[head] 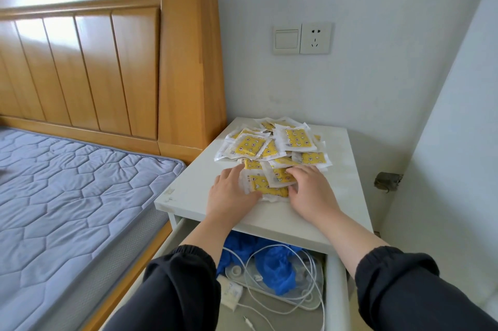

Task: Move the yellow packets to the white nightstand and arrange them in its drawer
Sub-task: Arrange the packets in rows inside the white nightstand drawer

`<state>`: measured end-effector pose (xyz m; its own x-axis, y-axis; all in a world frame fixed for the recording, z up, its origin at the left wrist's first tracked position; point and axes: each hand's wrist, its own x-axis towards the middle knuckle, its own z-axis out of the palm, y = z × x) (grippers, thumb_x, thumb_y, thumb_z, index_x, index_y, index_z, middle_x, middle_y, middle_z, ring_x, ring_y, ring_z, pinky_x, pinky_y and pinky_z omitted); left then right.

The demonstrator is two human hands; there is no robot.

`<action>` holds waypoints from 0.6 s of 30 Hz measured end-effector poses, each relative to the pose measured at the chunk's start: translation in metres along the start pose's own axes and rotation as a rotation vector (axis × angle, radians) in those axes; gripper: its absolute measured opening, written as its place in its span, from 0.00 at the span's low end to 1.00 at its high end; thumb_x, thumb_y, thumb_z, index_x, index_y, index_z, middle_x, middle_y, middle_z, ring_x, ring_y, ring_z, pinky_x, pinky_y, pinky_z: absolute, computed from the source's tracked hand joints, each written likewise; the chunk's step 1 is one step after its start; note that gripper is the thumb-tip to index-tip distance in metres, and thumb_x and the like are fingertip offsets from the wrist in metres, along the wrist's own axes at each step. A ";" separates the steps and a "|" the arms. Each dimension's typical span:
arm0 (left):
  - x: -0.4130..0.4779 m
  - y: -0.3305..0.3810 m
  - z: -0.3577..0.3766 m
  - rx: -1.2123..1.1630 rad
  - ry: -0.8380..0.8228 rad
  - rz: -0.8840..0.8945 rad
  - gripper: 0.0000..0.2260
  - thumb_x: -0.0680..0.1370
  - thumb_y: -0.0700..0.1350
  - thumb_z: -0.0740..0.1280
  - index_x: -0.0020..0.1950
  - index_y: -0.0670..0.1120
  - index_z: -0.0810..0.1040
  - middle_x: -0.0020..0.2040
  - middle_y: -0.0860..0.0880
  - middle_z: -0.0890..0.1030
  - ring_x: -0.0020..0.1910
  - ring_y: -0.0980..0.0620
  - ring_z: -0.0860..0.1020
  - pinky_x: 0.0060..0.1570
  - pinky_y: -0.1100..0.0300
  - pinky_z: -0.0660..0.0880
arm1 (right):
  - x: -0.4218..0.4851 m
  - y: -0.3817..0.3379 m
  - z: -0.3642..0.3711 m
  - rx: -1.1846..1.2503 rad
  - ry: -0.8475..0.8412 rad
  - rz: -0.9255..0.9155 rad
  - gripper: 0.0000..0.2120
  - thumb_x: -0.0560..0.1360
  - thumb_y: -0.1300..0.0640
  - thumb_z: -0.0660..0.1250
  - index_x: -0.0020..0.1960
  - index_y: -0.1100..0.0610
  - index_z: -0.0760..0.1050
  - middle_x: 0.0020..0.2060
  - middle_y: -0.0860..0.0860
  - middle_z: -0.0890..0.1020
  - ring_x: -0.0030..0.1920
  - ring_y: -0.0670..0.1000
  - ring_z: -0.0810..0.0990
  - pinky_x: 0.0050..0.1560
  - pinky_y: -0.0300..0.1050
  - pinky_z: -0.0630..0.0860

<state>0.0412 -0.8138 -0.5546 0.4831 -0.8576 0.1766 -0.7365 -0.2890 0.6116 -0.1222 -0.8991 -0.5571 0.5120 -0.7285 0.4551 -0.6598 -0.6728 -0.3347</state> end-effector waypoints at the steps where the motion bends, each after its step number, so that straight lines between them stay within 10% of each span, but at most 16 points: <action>1: 0.000 0.001 0.000 -0.017 0.011 -0.014 0.33 0.73 0.57 0.69 0.75 0.55 0.61 0.70 0.52 0.69 0.69 0.50 0.66 0.68 0.50 0.65 | 0.000 -0.001 -0.001 0.013 0.003 0.017 0.19 0.75 0.62 0.63 0.66 0.57 0.74 0.62 0.52 0.78 0.65 0.54 0.71 0.66 0.45 0.65; 8: -0.005 0.003 -0.006 -0.256 0.046 -0.067 0.25 0.75 0.47 0.70 0.70 0.54 0.69 0.44 0.54 0.77 0.42 0.58 0.75 0.41 0.65 0.71 | -0.003 -0.002 -0.002 -0.049 0.124 0.032 0.11 0.72 0.66 0.63 0.44 0.58 0.84 0.40 0.54 0.82 0.45 0.56 0.76 0.40 0.44 0.67; 18: -0.002 -0.005 -0.020 -0.529 0.099 -0.158 0.24 0.78 0.35 0.64 0.72 0.51 0.68 0.44 0.48 0.79 0.39 0.54 0.78 0.36 0.68 0.71 | -0.020 -0.007 -0.001 0.112 0.105 -0.124 0.07 0.71 0.70 0.66 0.44 0.61 0.80 0.39 0.56 0.84 0.40 0.59 0.81 0.38 0.54 0.78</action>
<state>0.0530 -0.8018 -0.5427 0.6292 -0.7698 0.1069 -0.3254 -0.1360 0.9358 -0.1280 -0.8799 -0.5629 0.5219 -0.6253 0.5802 -0.5269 -0.7712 -0.3573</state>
